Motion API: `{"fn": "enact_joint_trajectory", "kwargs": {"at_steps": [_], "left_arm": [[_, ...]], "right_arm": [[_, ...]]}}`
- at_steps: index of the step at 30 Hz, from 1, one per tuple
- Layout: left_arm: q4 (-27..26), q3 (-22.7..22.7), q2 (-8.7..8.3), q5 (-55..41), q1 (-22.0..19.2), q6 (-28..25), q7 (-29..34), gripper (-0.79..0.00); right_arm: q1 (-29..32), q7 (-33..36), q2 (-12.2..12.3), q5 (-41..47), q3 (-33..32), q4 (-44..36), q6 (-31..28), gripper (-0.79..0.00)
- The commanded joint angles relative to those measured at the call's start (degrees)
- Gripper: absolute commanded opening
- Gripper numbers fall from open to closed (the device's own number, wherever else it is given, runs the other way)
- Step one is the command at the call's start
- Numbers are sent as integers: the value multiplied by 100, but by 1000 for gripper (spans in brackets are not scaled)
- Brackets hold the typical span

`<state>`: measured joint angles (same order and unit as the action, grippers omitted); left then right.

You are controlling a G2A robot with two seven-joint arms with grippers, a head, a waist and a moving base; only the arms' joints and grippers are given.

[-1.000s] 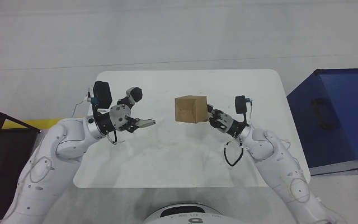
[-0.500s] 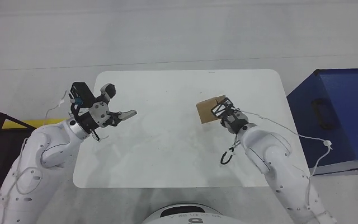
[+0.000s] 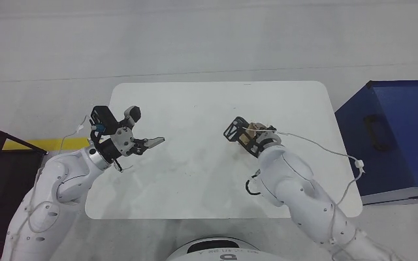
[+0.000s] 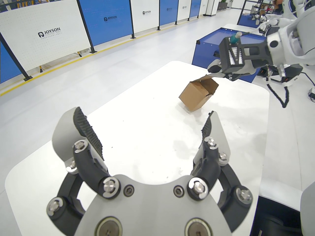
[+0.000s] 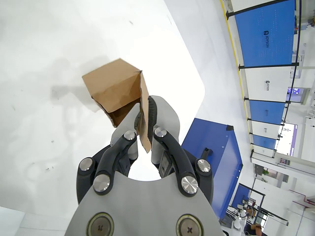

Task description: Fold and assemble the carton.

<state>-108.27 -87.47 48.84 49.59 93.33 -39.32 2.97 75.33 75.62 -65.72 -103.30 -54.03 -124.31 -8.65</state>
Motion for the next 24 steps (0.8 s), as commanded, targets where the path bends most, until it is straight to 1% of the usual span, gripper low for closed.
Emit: {"fn": "enact_joint_trajectory", "kwargs": {"at_steps": [1,4,6,8,9,11,13,14,15,16,17,18,19,20,21,22,24], "left_arm": [[0,0,0,0,0,0,1,0],[0,0,0,0,0,0,1,0],[0,0,0,0,0,0,1,0],[0,0,0,0,0,0,1,0],[0,0,0,0,0,0,1,0],[0,0,0,0,0,0,1,0],[0,0,0,0,0,0,1,0],[0,0,0,0,0,0,1,0],[0,0,0,0,0,0,1,0],[0,0,0,0,0,0,1,0],[0,0,0,0,0,0,1,0],[0,0,0,0,0,0,1,0],[0,0,0,0,0,0,1,0],[0,0,0,0,0,0,1,0],[0,0,0,0,0,0,1,0],[0,0,0,0,0,0,1,0],[0,0,0,0,0,0,1,0]], "right_arm": [[-55,-208,-27,47,12,35,69,-588],[-157,-525,-73,110,51,110,84,-588],[-231,-932,-111,413,57,135,89,-582],[-295,-1112,-129,375,-9,175,160,-551],[-278,-1296,-142,463,-50,141,285,-520],[-125,-1739,-143,783,-275,53,498,-499],[217,-2419,-112,1319,-640,-55,585,-434],[458,-2903,-90,1762,-887,-118,558,-409],[728,-3381,-59,2159,-1192,-111,483,-329],[1037,-3881,-25,2565,-1527,-59,346,-271],[1359,-4369,12,2930,-1860,16,131,-203],[1665,-4838,48,3239,-2181,101,-154,-154],[1962,-5252,81,3502,-2485,221,-452,-111],[2239,-5589,113,3683,-2764,345,-759,-43],[2492,-5850,142,3780,-3012,461,-1022,-12],[2710,-6016,168,3779,-3222,552,-1228,0],[3038,-6092,207,3550,-3514,657,-1395,0]]}}
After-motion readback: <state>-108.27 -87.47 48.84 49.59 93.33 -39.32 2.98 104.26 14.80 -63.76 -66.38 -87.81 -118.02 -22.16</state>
